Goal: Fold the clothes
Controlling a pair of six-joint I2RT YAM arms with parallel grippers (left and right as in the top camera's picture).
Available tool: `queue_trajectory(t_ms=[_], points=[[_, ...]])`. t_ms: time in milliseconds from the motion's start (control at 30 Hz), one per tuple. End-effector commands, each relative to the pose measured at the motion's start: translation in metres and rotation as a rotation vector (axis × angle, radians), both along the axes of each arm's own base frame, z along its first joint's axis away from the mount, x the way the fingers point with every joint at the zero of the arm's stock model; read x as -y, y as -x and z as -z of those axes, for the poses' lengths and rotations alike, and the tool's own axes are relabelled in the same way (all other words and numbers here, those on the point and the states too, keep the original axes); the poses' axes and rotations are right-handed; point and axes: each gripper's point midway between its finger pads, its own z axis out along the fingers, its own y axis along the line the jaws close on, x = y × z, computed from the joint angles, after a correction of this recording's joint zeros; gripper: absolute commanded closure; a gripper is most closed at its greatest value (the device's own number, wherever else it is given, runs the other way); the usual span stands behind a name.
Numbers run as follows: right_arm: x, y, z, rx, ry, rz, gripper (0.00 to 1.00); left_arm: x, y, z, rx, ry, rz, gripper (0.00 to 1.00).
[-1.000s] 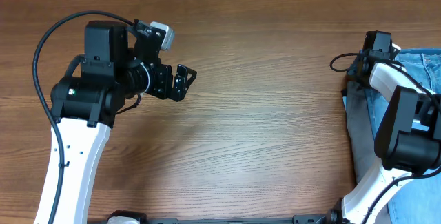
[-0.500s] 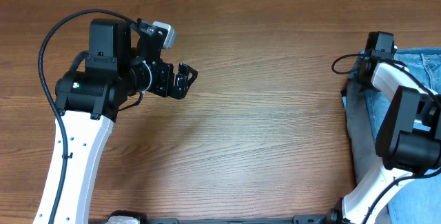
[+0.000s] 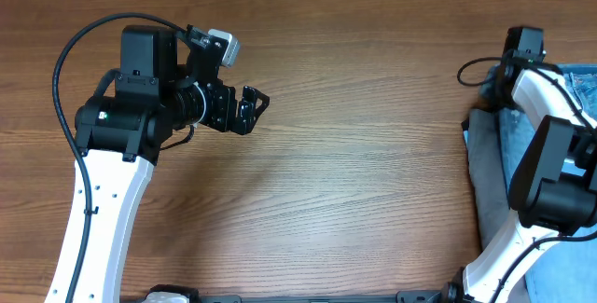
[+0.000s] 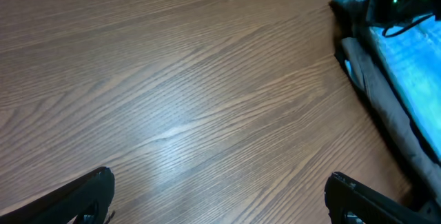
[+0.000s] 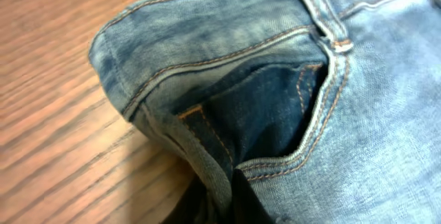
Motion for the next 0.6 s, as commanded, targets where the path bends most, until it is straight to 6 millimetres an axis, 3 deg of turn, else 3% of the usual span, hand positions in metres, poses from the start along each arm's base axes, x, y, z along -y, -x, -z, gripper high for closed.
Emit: queue_trajectory(t_ms=[0,300,567], points=[[0.0,-0.027,-0.063,0.156,0.011,-0.012,0.96,0.006,-0.001,-0.009,0.007,0.028,0.013,0.0],[-0.002,-0.019,-0.172,0.366,0.068,-0.016,0.96,0.007,0.001,-0.008,-0.001,0.032,0.017,0.0],[-0.01,0.002,-0.246,0.503,0.108,-0.04,0.96,0.006,0.003,-0.007,-0.01,0.029,0.014,0.0]])
